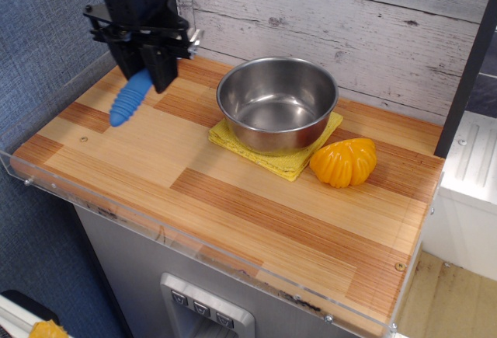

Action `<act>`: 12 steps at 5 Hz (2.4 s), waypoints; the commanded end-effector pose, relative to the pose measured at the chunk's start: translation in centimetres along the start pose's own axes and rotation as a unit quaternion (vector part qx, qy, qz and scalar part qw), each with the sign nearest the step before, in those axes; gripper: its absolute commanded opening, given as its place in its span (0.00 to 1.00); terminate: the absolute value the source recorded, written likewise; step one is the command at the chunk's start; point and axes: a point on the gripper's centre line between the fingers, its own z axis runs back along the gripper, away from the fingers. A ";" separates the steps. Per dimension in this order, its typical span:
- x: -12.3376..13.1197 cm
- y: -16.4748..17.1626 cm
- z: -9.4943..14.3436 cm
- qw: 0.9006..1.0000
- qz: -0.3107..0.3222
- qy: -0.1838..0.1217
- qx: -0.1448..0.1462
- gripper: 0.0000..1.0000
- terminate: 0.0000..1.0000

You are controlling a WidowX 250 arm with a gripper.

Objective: Place the fork beside the metal pot, to the left.

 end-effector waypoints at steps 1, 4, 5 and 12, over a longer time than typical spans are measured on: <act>2.1 2.6 -0.2 0.999 -0.016 -0.003 0.030 0.00 0.00; 3.4 3.4 -4.7 0.997 -0.020 -0.004 0.076 0.00 0.00; 3.8 3.2 -5.8 0.996 -0.015 0.000 0.086 0.00 0.00; 4.5 3.7 -7.9 0.996 -0.064 0.025 0.063 1.00 0.00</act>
